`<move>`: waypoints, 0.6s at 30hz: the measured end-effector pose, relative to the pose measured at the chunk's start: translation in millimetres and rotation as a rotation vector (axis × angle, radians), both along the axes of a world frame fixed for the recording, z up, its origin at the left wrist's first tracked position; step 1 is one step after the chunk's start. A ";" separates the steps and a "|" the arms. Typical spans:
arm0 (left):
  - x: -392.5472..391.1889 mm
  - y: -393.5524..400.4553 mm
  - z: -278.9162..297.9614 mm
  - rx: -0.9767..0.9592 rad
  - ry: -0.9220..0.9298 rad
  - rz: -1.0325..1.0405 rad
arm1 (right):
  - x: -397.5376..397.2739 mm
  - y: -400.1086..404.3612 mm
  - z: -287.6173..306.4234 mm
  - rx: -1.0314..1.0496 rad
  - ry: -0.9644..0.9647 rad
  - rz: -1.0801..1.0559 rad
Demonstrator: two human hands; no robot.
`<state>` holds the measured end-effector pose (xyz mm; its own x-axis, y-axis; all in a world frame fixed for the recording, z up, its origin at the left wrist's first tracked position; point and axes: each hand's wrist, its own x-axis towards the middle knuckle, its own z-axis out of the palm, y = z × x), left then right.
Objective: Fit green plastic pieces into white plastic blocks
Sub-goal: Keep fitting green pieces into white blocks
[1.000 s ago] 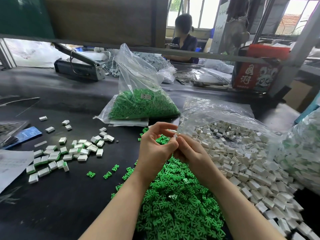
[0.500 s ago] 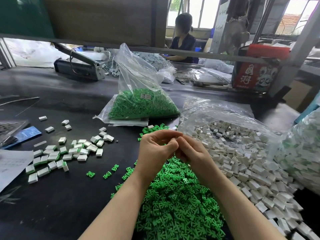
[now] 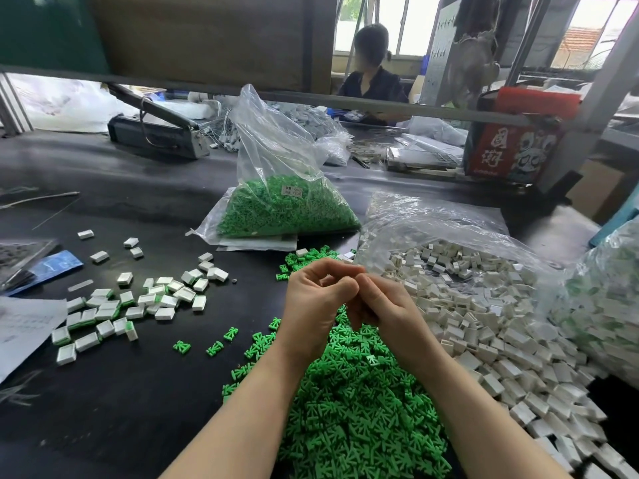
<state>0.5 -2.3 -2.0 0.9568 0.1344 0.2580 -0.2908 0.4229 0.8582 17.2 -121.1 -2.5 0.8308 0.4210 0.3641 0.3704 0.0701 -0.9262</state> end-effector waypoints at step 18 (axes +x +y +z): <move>-2.0 0.1 2.3 -0.025 0.014 -0.009 | -4.4 1.5 1.4 -0.020 -0.013 -0.053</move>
